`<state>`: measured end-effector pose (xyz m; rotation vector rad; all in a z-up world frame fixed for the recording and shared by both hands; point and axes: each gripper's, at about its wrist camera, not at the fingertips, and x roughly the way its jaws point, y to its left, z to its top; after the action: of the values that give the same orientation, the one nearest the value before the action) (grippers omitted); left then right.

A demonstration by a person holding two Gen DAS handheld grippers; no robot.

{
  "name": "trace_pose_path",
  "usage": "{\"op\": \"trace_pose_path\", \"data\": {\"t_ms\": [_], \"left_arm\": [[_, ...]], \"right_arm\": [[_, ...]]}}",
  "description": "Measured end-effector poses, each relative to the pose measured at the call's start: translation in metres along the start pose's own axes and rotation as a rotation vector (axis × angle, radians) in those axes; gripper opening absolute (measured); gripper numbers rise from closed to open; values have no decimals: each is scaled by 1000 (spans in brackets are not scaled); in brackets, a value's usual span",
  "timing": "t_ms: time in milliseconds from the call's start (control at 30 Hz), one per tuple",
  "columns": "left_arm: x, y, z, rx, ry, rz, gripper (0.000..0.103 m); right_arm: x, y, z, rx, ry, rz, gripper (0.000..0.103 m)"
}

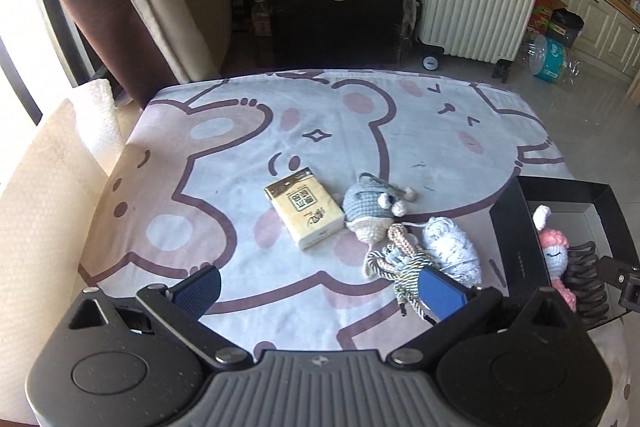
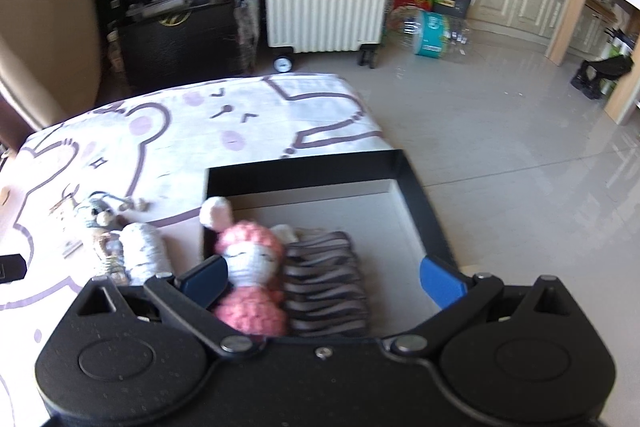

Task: Organize objects

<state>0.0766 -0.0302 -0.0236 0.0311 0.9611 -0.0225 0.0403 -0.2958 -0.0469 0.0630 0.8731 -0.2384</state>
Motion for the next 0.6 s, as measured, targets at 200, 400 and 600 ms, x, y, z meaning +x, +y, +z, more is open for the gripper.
{"op": "trace_pose_path", "data": {"t_ms": [200,400,600], "left_arm": [[-6,22,-2,-17,-3,25,103],[-10,36,-6,-15,-4,52,103],[-11,48,-8,-21,-2,71,103]], "right_arm": [[0,27,2,-33,-1,39,103],[-2,47,2,-49,-2,72,103],[-3,65,2,-72,-3,91,103]]}}
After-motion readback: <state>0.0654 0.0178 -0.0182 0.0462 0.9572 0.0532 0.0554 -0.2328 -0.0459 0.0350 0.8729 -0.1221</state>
